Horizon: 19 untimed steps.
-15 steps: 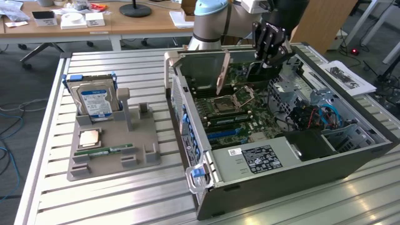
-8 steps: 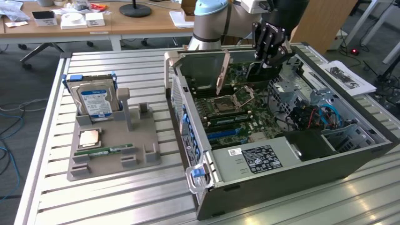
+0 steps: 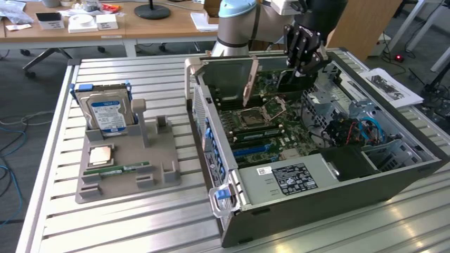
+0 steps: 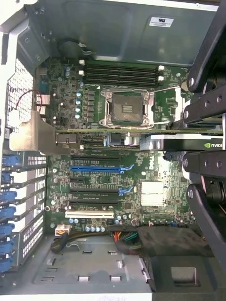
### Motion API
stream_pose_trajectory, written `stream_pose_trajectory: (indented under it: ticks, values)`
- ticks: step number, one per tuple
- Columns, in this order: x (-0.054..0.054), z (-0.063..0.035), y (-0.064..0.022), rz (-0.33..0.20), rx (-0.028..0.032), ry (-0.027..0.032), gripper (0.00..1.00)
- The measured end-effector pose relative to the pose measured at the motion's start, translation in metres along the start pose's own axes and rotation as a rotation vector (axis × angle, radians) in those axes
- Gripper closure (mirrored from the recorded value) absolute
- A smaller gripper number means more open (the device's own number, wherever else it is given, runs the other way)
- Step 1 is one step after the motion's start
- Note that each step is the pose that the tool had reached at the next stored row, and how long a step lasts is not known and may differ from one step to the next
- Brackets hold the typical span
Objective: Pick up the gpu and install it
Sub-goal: 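Insert the gpu into the slot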
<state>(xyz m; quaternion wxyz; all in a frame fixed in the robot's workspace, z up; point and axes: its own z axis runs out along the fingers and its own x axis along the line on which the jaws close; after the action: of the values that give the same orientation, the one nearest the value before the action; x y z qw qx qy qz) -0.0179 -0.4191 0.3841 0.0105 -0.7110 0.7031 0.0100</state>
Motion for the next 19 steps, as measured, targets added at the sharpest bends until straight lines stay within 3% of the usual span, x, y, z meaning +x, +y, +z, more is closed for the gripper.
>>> stream_pose_trajectory:
  ticks: [7,19]
  values:
    - [0.000,0.0039,0.0004,0.005,0.0002,0.0000,0.73]
    - [0.001,0.0245,0.0013,0.017,0.0005,0.0001,0.73]
